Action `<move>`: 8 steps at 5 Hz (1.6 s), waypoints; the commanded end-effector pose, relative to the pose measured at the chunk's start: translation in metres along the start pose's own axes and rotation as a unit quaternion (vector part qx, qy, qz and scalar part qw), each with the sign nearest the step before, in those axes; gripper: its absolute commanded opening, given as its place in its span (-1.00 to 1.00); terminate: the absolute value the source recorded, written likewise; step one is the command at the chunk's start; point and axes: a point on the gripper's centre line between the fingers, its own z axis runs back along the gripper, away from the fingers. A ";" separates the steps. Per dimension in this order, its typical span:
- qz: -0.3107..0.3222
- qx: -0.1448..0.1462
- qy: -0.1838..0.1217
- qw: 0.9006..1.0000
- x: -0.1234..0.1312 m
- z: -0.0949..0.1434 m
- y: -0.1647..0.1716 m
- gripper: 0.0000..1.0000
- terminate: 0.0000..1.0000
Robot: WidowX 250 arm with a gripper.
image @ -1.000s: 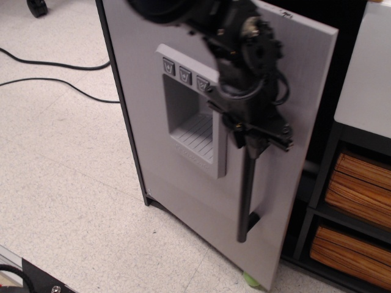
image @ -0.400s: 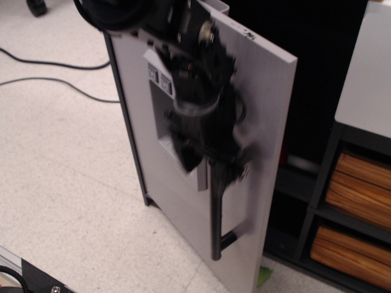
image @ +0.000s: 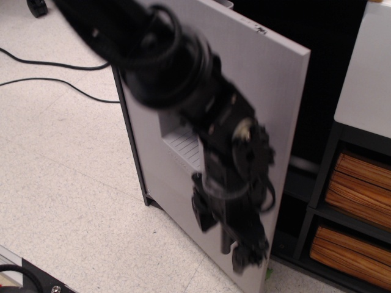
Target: Open fridge
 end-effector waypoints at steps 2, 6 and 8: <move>-0.021 -0.021 -0.047 0.998 0.067 -0.014 -0.066 1.00 -1.00; 0.082 -0.006 -0.088 0.993 0.176 -0.008 -0.036 1.00 -1.00; 0.132 0.022 -0.089 0.987 0.172 0.014 0.005 1.00 -1.00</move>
